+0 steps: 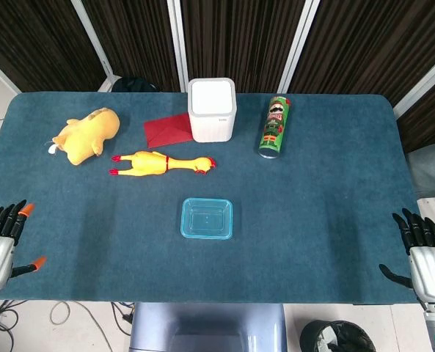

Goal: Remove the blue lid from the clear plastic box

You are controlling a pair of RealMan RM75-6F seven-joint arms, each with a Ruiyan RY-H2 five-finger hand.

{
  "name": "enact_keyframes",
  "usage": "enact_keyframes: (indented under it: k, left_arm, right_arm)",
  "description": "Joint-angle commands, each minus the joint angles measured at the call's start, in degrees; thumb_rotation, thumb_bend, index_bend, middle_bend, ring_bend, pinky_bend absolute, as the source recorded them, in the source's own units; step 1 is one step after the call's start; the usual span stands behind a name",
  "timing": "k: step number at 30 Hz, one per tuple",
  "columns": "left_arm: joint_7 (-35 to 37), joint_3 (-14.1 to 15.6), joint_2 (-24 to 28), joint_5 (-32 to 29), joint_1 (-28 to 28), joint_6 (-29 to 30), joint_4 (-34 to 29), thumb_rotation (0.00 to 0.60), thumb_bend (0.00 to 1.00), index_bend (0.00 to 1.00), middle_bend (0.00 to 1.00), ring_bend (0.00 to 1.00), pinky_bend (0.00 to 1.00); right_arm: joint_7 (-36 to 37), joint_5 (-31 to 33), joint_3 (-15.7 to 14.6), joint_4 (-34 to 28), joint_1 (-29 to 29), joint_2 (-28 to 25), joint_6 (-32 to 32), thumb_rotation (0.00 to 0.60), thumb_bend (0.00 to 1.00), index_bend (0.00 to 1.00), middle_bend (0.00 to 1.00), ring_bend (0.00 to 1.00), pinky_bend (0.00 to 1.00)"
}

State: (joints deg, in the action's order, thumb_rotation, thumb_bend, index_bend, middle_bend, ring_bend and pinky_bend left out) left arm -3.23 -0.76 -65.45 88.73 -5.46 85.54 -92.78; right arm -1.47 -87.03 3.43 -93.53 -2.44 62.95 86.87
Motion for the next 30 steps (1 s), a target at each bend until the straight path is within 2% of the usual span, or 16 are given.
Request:
enact_keyframes:
  k: [1, 21, 30]
  left_arm:
    - [0.0, 0.0, 0.0, 0.0, 0.0, 0.0, 0.0, 0.6, 0.0, 0.0, 0.0, 0.0, 0.0]
    - [0.6, 0.1, 0.5, -1.0, -0.3, -1.4, -1.1, 0.6, 0.0, 0.0, 0.0, 0.0, 0.0]
    - [1.3, -1.2, 0.7, -1.3, -3.8, -6.1, -4.5, 0.6, 0.0, 0.0, 0.0, 0.0, 0.0]
  right_arm:
    - [0.0, -0.1, -0.1, -0.1, 0.0, -0.1, 0.0, 0.6, 0.22, 0.0, 0.0, 0.0, 0.0]
    - [0.1, -0.1, -0.5, -0.7, 0.0, -0.5, -0.6, 0.6, 0.22, 0.0, 0.0, 0.0, 0.0]
    - [-0.2, -0.1, -0.7, -0.9, 0.0, -0.4, -1.0, 0.6, 0.22, 0.0, 0.0, 0.0, 0.0]
